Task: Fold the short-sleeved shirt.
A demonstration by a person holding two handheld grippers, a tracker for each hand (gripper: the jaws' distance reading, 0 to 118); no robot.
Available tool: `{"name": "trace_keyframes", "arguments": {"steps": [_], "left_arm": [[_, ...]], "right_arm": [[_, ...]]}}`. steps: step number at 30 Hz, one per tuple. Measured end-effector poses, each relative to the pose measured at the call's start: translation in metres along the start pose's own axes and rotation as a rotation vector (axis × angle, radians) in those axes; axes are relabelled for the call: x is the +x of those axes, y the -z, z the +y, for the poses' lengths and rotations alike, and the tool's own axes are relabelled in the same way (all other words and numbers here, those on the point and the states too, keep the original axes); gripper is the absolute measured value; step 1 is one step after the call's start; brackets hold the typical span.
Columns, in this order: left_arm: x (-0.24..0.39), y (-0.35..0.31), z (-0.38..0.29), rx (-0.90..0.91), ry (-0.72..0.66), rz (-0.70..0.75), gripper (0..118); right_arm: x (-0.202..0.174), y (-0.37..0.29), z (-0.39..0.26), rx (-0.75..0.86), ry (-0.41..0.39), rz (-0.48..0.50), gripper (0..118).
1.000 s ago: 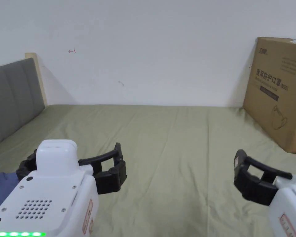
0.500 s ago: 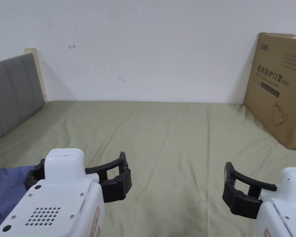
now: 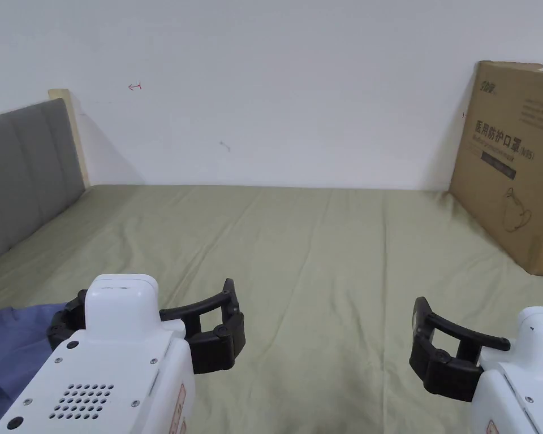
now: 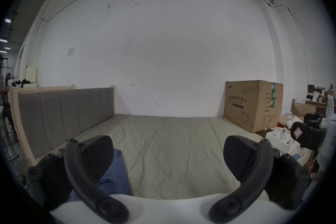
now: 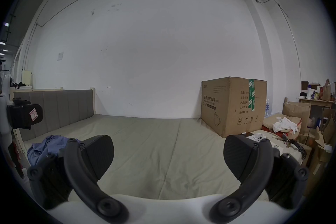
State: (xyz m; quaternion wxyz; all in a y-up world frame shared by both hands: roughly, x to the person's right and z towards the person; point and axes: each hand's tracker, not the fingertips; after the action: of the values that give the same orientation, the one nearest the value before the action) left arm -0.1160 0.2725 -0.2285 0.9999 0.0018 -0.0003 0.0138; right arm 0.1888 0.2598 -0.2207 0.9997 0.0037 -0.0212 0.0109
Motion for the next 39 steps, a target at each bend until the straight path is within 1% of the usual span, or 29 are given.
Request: {"name": "trace_keyframes", "arguments": {"steps": [3, 4, 5, 6, 7, 8, 9, 10, 11, 12, 15, 20, 24, 26, 28, 30, 31, 33, 35, 36, 39], "left_arm": [[0.0, 0.001, 0.001, -0.003, -0.008, -0.01, 118], [0.0, 0.001, 0.001, -0.002, -0.008, -0.009, 108], [0.001, -0.001, 0.001, 0.001, -0.004, -0.01, 83], [0.001, -0.003, 0.001, 0.017, 0.004, -0.019, 55], [0.002, -0.004, 0.001, 0.023, 0.022, -0.037, 39], [0.003, -0.002, 0.002, 0.009, 0.045, -0.036, 39], [0.004, 0.001, 0.001, -0.018, 0.062, -0.007, 0], [0.003, 0.001, 0.0, -0.017, 0.052, -0.027, 0], [0.001, 0.002, -0.002, -0.038, 0.024, -0.084, 0], [0.0, 0.003, -0.002, -0.044, 0.012, -0.084, 0], [0.002, 0.003, -0.007, -0.041, 0.029, -0.055, 0], [0.002, 0.006, -0.007, -0.054, 0.027, -0.079, 0], [-0.016, -0.002, -0.003, -0.064, 0.014, -0.084, 0], [-0.038, -0.01, 0.001, -0.08, 0.039, -0.043, 0], [-0.069, -0.027, 0.008, -0.069, 0.092, 0.062, 0], [-0.101, -0.046, 0.013, -0.051, 0.11, 0.181, 0], [-0.117, -0.056, 0.015, -0.042, 0.106, 0.244, 0], [-0.143, -0.073, 0.018, -0.037, 0.055, 0.331, 0], [-0.158, -0.079, 0.018, -0.049, 0.03, 0.38, 0], [-0.161, -0.079, 0.018, -0.057, 0.039, 0.397, 0], [-0.162, -0.065, 0.025, -0.063, 0.056, 0.375, 0]], "right_arm": [[0.0, 0.001, 0.001, -0.003, -0.005, -0.007, 118], [0.001, 0.001, 0.002, -0.007, -0.001, 0.001, 114], [0.002, 0.001, 0.003, -0.01, 0.008, 0.01, 100], [0.002, 0.0, 0.005, -0.009, 0.015, 0.021, 80], [0.002, -0.001, 0.005, 0.004, 0.012, 0.017, 65], [0.001, -0.001, 0.006, 0.012, -0.004, -0.012, 65], [0.002, 0.002, 0.007, -0.013, -0.014, -0.045, 14], [0.006, 0.001, 0.006, 0.004, 0.009, -0.038, 0], [0.01, 0.002, 0.005, -0.005, 0.039, -0.003, 0], [0.013, 0.003, 0.005, -0.015, 0.039, -0.006, 0], [0.012, 0.005, 0.004, -0.021, 0.023, -0.032, 0], [0.013, 0.005, 0.003, -0.03, 0.012, -0.03, 0], [0.002, 0.012, 0.001, -0.041, 0.007, -0.005, 0], [-0.017, 0.021, 0.002, -0.048, -0.007, 0.05, 0], [-0.045, 0.03, 0.001, -0.068, -0.012, 0.159, 0], [-0.076, 0.036, 0.001, -0.084, -0.016, 0.283, 0], [-0.092, 0.037, 0.0, -0.085, -0.013, 0.347, 0], [-0.117, 0.038, 0.0, -0.087, -0.002, 0.435, 0], [-0.132, 0.039, -0.003, -0.084, -0.011, 0.483, 0], [-0.136, 0.039, -0.004, -0.087, -0.016, 0.49, 0], [-0.133, 0.043, -0.004, -0.11, -0.003, 0.495, 0]]}}
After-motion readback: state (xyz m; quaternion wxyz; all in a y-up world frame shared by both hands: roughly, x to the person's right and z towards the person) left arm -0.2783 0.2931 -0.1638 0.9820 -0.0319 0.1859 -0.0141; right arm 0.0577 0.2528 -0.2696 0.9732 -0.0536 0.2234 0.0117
